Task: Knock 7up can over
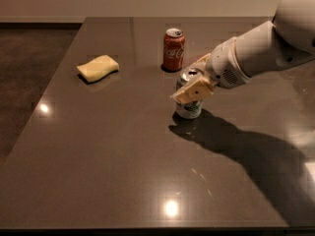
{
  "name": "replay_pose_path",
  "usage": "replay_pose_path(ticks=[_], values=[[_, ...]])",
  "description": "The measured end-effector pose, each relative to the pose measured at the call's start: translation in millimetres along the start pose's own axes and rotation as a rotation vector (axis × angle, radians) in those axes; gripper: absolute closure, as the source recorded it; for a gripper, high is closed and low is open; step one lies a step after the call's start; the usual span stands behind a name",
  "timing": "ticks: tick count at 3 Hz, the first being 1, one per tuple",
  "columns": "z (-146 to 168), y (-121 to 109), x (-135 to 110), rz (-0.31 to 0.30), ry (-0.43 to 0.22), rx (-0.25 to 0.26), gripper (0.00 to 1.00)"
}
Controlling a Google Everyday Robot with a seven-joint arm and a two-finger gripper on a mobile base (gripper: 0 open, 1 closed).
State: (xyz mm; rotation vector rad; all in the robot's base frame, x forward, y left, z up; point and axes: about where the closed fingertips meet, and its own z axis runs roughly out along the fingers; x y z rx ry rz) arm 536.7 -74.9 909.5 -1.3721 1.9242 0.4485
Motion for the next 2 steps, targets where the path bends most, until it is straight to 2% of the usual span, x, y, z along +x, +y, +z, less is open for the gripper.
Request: replay_pose_path(ticks=[1,2], values=[[-12,2,-22,-0.026,0.074,0.002,0.87],[2,9,-36,-0.068,0.269,-0.050,1.00]])
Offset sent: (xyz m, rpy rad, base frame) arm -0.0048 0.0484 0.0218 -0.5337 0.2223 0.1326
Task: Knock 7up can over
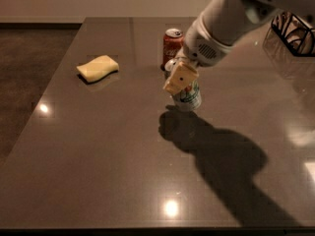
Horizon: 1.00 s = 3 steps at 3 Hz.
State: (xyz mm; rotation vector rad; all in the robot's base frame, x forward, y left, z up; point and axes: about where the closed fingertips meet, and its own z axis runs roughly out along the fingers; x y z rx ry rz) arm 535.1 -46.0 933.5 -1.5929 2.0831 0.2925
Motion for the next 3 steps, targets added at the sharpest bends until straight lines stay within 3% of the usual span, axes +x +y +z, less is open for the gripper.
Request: replay_pose_path(ticks=[2,3], values=[[31,5,-2,-0.098,0.310,-0.102,1.00],[46,9,-1,-0.161,0.416,-0.125,0.84]])
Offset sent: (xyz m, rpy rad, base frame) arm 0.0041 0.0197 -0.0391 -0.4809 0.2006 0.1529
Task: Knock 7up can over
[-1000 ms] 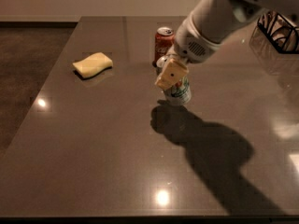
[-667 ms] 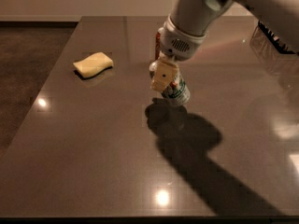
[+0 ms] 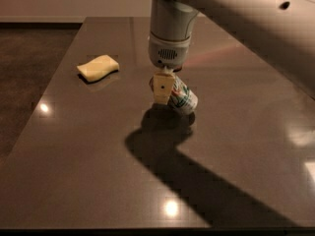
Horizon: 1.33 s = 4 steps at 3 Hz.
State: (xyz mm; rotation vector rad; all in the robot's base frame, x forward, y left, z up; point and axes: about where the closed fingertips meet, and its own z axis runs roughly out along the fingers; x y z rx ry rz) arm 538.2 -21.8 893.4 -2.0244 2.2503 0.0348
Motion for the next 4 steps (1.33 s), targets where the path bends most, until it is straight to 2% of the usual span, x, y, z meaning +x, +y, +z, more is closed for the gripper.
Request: replay_pose_path(ticks=[1,2,3,4], values=[[9.8,-0.5,-2.8,-0.045,0.076,-0.004,0.61],[16.4,-2.6,-2.2,-0.061,0.107,0.013,0.28],[16.4,-5.2,-5.4,-0.061,0.094,0.024,0.05],[16.4,-6.5,-6.8,-0.062,0.088,0.030,0.00]])
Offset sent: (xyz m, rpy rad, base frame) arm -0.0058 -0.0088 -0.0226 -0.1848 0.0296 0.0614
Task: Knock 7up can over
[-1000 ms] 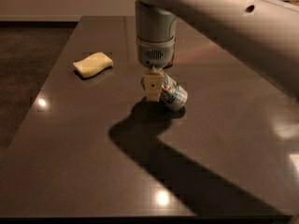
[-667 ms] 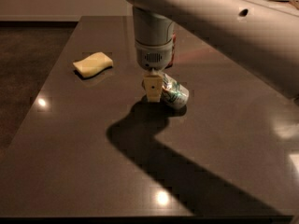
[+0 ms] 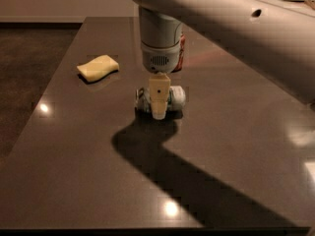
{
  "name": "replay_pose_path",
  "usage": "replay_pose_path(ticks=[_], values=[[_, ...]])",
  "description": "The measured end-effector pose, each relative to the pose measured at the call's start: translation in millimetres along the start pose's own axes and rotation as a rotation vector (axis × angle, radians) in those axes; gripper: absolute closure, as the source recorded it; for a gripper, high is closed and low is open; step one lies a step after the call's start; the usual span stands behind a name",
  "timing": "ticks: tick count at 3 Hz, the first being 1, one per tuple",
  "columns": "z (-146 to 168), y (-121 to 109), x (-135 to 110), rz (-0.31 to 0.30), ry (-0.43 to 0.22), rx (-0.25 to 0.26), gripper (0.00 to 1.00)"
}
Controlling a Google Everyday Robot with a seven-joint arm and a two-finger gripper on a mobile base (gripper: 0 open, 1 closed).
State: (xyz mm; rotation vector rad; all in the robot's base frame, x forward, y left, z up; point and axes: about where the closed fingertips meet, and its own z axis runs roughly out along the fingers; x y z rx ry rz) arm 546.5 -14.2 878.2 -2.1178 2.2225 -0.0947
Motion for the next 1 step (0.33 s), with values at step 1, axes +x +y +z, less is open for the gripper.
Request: replay_pose_path(ticks=[1], values=[[0.0,-0.5,-0.5,0.000,-0.002,0.002,0.00]])
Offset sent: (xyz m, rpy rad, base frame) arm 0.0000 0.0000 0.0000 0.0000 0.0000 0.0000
